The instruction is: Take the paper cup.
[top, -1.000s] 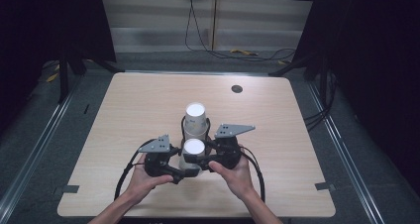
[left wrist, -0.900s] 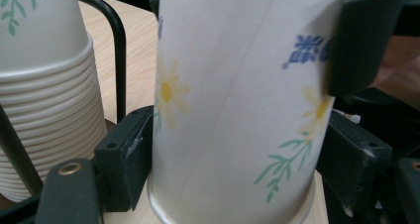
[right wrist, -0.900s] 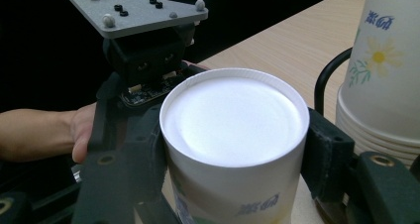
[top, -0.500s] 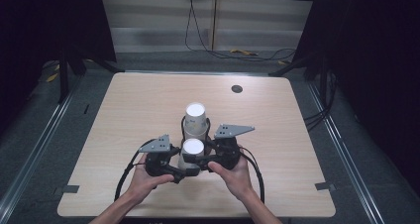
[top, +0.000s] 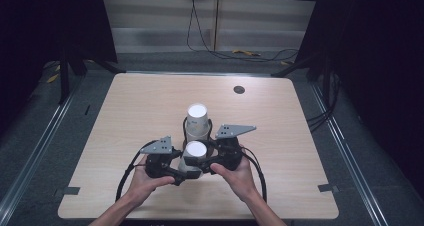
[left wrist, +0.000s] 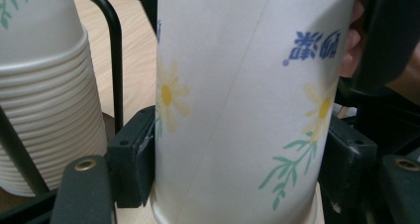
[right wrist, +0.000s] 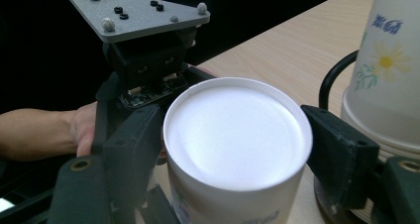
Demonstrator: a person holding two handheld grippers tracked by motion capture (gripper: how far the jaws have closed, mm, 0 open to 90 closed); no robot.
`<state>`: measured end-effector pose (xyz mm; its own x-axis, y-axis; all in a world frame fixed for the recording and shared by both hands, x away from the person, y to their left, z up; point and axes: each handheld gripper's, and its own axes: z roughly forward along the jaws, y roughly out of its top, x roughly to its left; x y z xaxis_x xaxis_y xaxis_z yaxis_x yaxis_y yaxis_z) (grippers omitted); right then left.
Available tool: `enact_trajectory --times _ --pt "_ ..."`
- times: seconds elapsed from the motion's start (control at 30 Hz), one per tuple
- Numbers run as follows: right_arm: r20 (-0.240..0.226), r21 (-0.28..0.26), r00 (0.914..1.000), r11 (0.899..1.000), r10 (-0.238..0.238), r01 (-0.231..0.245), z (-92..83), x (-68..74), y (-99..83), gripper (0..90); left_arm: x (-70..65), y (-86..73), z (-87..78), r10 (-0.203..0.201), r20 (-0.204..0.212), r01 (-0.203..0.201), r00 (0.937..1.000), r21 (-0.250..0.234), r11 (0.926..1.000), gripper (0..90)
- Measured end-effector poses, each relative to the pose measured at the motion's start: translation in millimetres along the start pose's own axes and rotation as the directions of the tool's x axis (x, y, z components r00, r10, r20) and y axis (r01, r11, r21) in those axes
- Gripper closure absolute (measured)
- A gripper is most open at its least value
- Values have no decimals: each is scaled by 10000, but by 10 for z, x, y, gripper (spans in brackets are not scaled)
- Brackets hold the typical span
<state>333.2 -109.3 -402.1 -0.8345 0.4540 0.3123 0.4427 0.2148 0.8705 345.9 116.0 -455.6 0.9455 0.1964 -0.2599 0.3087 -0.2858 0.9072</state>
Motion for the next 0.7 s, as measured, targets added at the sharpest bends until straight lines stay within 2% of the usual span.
enact_trajectory --times 0.1,0.17,0.23,0.33,0.4,0.5,0.57,0.7 --pt "108 146 9999 9999 -74 72 -3 -3 -3 240 9 -1 -21 28 -49 -27 10000 79 10000 283" --pt "132 171 9999 9998 -75 73 -1 -11 -14 228 14 0 -28 211 -222 -206 9995 228 9995 283" --pt "127 117 9999 9999 -74 72 -9 -3 -15 228 37 -10 -39 66 -218 -61 9997 214 9998 283" --pt "146 145 9999 9999 -16 14 -14 -9 -14 216 61 -22 -70 100 -448 -85 9989 342 9994 284" --pt "248 139 9997 9999 -19 15 -27 -23 -20 206 65 -19 -91 320 -719 -284 9969 501 9983 283" --pt "300 99 9995 10000 8 -11 -46 -33 -42 218 74 -13 -129 116 -586 -87 9982 486 9988 283" --pt "325 231 9995 9997 -53 45 -53 -23 -52 217 66 -8 -137 274 -761 -219 9967 727 9971 283" --pt "404 260 9992 9997 -43 33 -100 -38 -58 207 60 3 -168 300 -1039 -200 9941 958 9952 289"
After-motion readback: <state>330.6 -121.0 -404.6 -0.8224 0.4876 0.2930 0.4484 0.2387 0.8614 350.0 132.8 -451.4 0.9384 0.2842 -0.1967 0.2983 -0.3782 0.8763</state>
